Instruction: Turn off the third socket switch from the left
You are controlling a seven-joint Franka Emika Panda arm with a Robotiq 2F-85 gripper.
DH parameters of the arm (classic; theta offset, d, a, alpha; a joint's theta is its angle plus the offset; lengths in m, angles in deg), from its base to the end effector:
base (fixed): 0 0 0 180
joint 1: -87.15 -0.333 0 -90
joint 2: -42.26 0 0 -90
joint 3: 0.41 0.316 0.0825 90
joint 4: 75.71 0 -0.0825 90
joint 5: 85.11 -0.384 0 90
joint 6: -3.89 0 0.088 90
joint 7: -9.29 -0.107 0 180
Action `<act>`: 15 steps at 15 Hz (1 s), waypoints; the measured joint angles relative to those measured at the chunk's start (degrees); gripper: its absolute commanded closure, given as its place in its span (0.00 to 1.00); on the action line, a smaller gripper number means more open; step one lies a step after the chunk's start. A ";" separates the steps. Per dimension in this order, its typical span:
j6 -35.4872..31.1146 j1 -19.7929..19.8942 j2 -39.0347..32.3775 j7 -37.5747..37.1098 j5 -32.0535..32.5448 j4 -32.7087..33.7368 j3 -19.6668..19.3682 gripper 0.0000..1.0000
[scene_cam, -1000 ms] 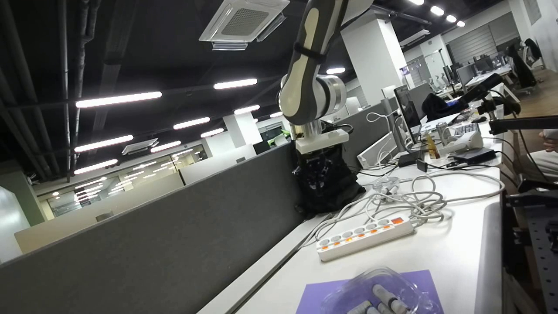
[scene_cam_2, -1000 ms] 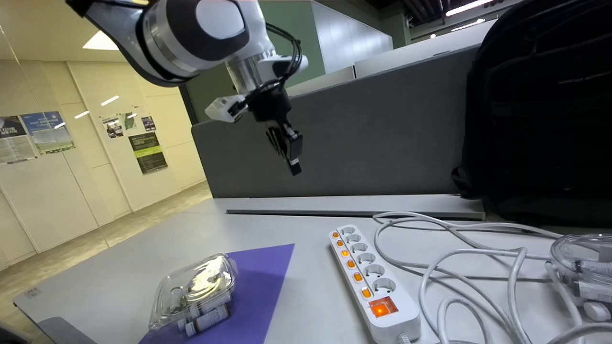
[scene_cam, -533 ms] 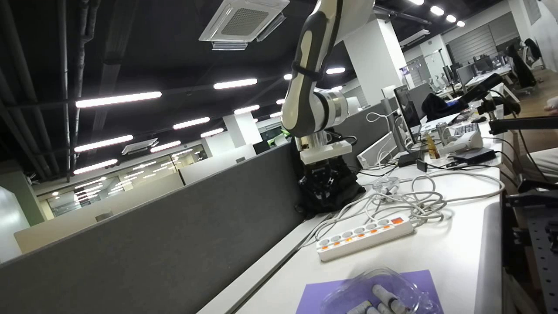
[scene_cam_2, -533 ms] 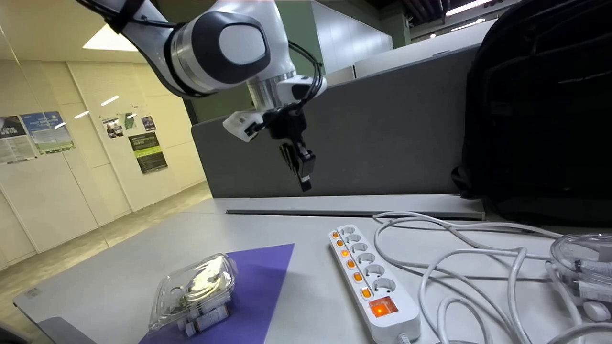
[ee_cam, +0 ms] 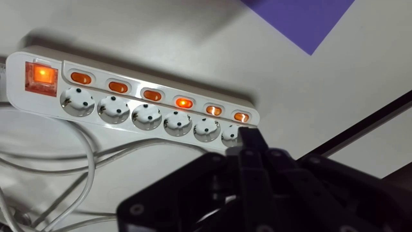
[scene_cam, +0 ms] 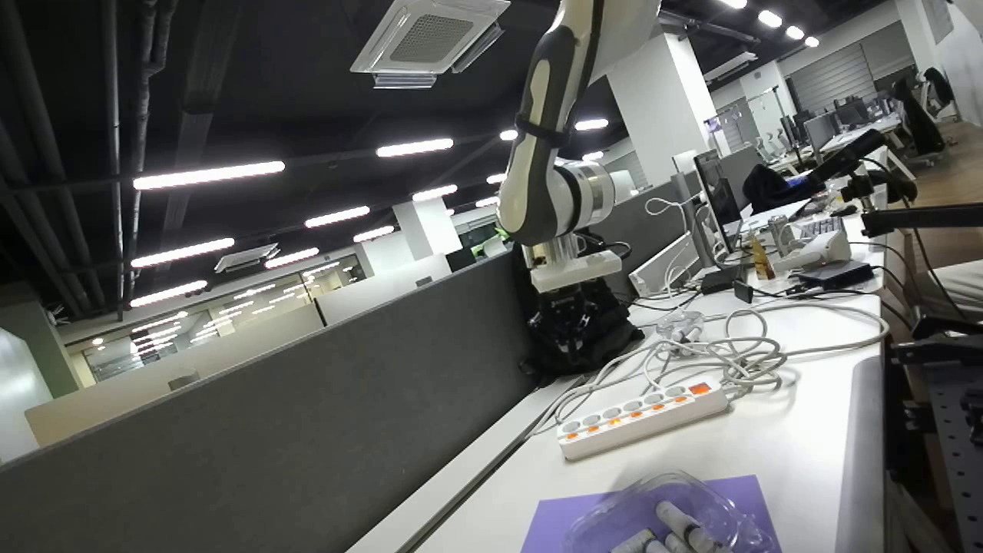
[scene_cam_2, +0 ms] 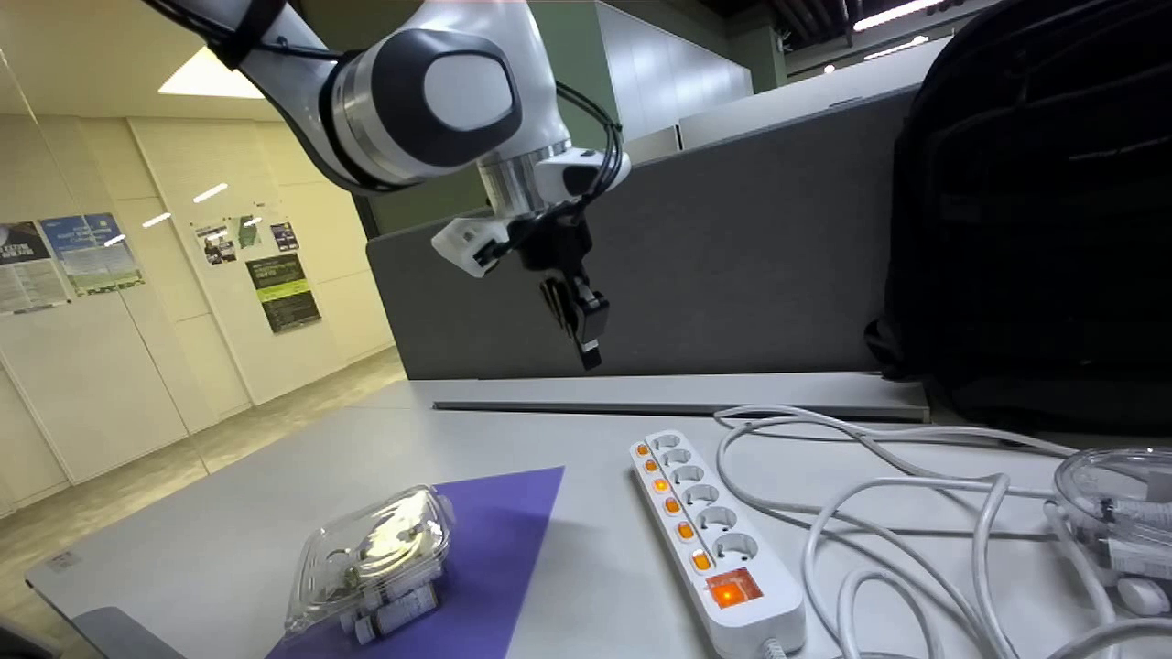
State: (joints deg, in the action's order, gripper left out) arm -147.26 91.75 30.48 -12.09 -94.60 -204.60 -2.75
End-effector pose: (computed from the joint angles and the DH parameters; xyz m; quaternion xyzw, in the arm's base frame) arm 0.5536 -0.0715 0.2915 -0.9459 0.3085 -0.0853 0.0534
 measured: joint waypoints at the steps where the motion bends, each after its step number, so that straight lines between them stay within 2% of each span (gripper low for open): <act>1: 0.00 -0.09 -0.55 0.00 0.00 0.00 -0.44 1.00; 8: 0.08 -0.21 -5.83 -0.44 0.00 0.69 -3.44 1.00; 15: 0.27 -0.13 -11.70 -0.45 -1.46 3.88 -4.25 1.00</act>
State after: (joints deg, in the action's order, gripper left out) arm -146.98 91.62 18.78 -12.54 -96.06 -200.72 -7.00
